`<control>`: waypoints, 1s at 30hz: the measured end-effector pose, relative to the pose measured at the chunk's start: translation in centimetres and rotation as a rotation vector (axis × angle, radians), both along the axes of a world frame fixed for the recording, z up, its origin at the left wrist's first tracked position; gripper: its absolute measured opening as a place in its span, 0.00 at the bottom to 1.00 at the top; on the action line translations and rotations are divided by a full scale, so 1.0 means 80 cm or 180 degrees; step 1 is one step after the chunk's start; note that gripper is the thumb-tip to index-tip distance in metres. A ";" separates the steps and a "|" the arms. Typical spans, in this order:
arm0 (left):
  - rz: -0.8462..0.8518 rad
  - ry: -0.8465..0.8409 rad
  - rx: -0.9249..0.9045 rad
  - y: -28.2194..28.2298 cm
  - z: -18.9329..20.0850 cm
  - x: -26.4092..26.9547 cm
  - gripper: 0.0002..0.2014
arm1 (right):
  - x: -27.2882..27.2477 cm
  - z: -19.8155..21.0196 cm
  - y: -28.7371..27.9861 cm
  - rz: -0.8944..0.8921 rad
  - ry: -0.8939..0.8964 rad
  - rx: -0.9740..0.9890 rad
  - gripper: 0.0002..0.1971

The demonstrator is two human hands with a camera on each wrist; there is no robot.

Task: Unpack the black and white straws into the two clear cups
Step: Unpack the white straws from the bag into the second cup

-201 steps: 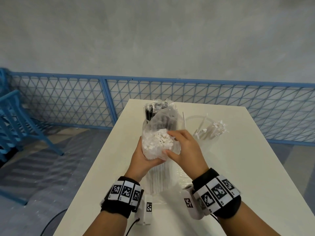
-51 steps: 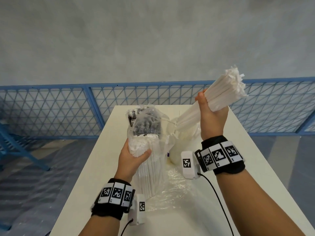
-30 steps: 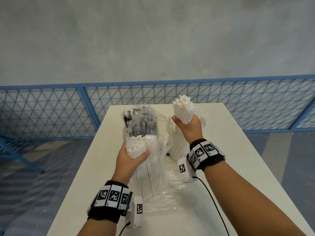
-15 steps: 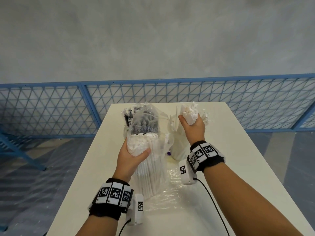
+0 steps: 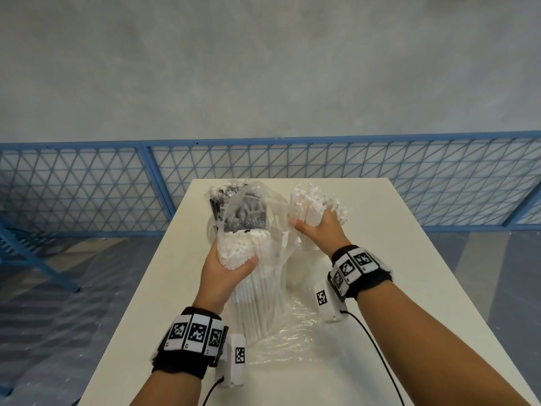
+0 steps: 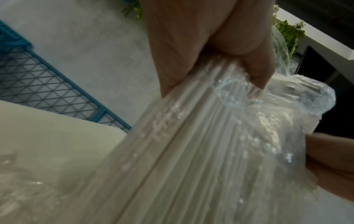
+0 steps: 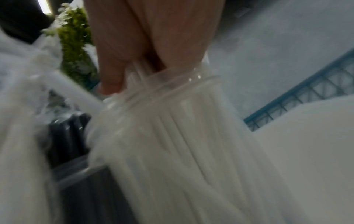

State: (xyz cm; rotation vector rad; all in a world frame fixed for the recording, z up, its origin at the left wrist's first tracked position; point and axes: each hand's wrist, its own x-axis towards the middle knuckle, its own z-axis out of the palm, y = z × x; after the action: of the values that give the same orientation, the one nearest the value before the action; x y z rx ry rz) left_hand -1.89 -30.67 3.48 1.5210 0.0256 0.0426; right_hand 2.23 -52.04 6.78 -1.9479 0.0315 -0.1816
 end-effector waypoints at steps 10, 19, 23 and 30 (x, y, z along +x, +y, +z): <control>-0.0033 -0.0039 -0.0038 0.004 -0.002 -0.007 0.32 | -0.014 0.006 0.037 -0.0363 -0.1117 -0.0467 0.13; -0.0143 -0.0088 -0.0130 0.010 -0.001 -0.012 0.39 | -0.076 -0.002 0.065 0.0195 -0.1549 -0.0752 0.11; -0.0340 -0.0189 -0.0085 0.012 0.000 -0.015 0.36 | -0.072 -0.013 0.062 0.0429 -0.0915 -0.0551 0.18; -0.0703 -0.0099 0.0068 0.029 -0.004 -0.010 0.30 | -0.066 0.000 0.071 0.0940 -0.0671 -0.0380 0.28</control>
State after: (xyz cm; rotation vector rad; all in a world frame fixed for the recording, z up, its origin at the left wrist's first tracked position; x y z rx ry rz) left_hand -2.71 -28.36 3.15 1.5364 -0.1682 -0.1103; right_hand -3.04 -46.33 6.79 -2.0159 -0.4119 -0.1949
